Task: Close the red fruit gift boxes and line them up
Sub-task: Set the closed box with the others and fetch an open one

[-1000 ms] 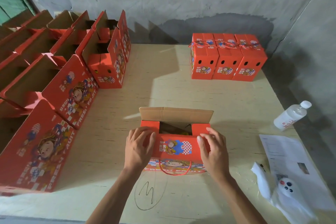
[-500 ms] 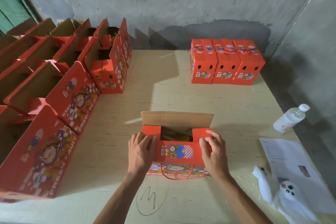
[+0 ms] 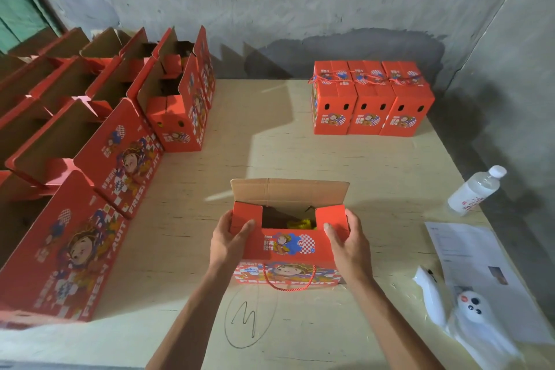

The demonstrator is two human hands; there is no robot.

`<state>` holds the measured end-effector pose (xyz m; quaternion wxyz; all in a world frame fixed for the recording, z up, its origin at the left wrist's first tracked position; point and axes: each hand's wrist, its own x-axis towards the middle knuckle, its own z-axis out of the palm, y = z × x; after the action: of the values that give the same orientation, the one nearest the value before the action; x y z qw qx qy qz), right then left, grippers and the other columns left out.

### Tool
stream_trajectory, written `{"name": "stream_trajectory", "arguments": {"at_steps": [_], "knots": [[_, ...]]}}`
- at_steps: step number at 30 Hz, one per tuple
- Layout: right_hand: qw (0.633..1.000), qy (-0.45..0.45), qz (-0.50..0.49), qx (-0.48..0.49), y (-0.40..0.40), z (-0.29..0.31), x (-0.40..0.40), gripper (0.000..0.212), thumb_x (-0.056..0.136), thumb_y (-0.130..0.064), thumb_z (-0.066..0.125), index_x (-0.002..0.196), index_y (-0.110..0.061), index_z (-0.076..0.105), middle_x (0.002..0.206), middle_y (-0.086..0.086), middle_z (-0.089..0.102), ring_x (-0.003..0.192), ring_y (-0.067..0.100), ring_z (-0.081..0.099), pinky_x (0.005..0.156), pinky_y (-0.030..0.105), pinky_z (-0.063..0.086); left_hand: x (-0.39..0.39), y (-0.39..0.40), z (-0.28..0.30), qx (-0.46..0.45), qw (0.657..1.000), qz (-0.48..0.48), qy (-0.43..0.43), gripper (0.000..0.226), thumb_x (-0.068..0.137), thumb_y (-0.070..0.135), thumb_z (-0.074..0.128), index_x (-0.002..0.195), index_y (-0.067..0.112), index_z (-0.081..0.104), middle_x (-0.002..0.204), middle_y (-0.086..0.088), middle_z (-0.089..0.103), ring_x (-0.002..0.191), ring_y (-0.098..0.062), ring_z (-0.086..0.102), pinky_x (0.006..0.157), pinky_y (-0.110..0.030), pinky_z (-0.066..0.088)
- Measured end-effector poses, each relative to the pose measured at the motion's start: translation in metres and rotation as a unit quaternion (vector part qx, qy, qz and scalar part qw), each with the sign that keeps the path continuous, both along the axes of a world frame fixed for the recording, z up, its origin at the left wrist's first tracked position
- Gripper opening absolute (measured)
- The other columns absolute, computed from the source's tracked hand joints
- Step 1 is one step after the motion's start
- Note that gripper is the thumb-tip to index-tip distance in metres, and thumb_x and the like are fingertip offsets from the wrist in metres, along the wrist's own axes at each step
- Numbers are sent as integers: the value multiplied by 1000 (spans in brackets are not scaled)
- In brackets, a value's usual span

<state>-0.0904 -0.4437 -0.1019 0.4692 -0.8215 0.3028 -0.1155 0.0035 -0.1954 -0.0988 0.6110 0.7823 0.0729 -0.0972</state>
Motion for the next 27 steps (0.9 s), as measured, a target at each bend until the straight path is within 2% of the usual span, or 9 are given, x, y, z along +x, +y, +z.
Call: {"name": "stream_trajectory", "arguments": {"at_steps": [4,6,8,11,16,18,20,23,27], "knots": [[999,19,35,0,-14,5,6,82,94,-50,68,158,-24,24,145,5,58,100,16,65,68,21,48,-1,-1,9,83,996,-20,-21,76,85,51,77,147,20,44,134,-6,64,111,-22,67,90,-42,57],[999,7,43,8,-24,11,13,99,89,-47,76,162,-24,12,161,6,40,126,20,58,86,27,51,4,-2,14,120,991,-21,-47,91,88,42,78,158,19,25,153,-11,46,132,-26,54,100,-48,52],[998,-43,56,-2,-31,20,22,105,87,-46,79,162,-28,7,167,3,28,143,21,44,108,40,46,11,-5,25,101,991,-17,-91,102,87,42,78,161,23,10,164,-11,29,144,-27,40,107,-56,47],[990,-116,77,10,-31,36,35,98,88,-52,74,160,-36,9,166,-1,31,141,19,44,113,41,44,18,-16,45,49,987,-15,-155,103,87,54,74,162,34,5,169,-2,17,147,-23,36,110,-52,43],[988,-119,88,-52,-29,40,40,72,95,-63,56,156,-35,29,146,-14,51,124,5,49,100,27,47,23,-22,48,51,984,-27,-169,68,98,65,51,156,35,31,158,6,42,142,-12,43,116,-49,41],[985,-139,76,-61,-27,36,33,60,98,-59,52,147,-26,46,129,-10,63,114,8,61,94,28,52,20,-18,41,45,987,5,-152,63,96,70,49,147,32,44,135,15,60,124,4,54,109,-47,48],[982,-154,89,-62,-24,29,24,43,100,-52,53,127,-20,63,116,-8,68,109,12,67,93,34,56,15,-11,31,52,987,20,-150,48,95,69,51,129,35,56,113,28,63,107,13,58,99,-46,54],[975,-168,121,-82,-25,13,8,29,101,-38,61,121,-18,68,123,-10,68,119,5,63,103,35,52,7,0,16,67,978,-27,-194,25,94,63,56,107,44,64,107,24,65,101,-1,65,88,-47,59],[970,-135,171,-108,-36,3,-4,52,96,-37,68,140,-11,61,148,-3,57,139,3,50,115,25,41,6,14,2,70,968,-102,-216,44,93,63,58,125,33,66,130,31,58,129,3,53,107,-40,50]]}}
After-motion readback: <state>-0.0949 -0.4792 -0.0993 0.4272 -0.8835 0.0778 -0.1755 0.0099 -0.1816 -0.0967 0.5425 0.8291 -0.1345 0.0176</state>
